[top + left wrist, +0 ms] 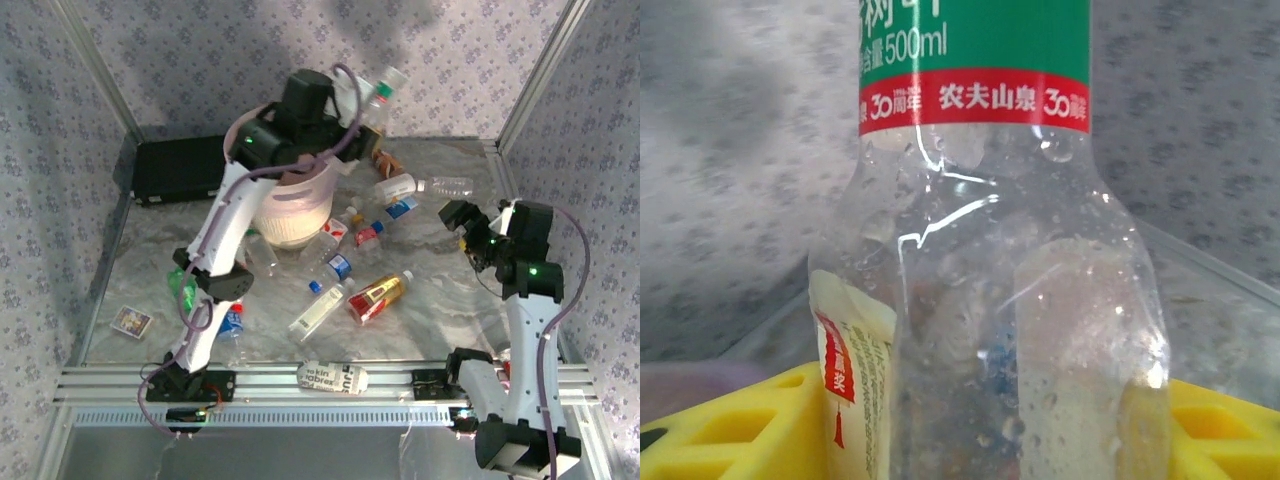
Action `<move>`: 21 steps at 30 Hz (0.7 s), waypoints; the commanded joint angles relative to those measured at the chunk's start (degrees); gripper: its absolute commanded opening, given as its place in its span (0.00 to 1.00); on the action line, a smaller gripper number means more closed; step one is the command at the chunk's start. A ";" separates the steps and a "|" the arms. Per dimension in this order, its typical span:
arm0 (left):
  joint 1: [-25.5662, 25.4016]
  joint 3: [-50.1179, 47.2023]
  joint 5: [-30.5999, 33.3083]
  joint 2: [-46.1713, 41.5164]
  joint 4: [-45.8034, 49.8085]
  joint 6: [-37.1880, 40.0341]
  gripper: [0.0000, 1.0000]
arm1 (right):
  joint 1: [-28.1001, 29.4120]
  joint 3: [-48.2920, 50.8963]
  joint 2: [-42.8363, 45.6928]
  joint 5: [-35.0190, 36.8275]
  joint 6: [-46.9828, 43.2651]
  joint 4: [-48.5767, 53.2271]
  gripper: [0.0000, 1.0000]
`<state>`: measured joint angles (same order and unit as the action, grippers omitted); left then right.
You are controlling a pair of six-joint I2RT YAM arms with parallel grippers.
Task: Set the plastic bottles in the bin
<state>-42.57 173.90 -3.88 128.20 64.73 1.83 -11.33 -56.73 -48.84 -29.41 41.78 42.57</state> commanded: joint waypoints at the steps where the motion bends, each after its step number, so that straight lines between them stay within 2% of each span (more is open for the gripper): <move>1: 7.08 2.99 -1.03 0.86 6.46 -2.91 0.47 | 0.32 1.18 0.46 -2.19 -4.75 4.61 0.99; 2: 8.96 6.97 -1.09 2.66 8.31 -3.60 0.47 | 0.51 1.19 0.49 -1.76 -5.18 5.15 0.99; 7: 15.33 7.87 0.22 4.93 9.05 -4.72 0.47 | 2.82 1.27 0.50 0.98 -5.30 7.72 0.99; 10: 17.62 6.81 -1.12 6.43 9.73 -4.95 0.46 | 4.97 1.91 0.57 2.78 -7.38 8.92 0.99; 15: 17.55 3.96 -2.32 8.38 13.47 -2.49 0.46 | 8.31 3.70 0.85 5.57 -6.98 9.29 0.99; 21: 15.87 1.92 1.00 9.35 17.86 0.16 0.46 | 10.36 4.43 0.37 7.67 -6.97 8.66 0.99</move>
<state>-25.63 176.07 -4.38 137.16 79.42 -0.30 -1.85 -52.51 -48.69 -23.94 35.92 50.04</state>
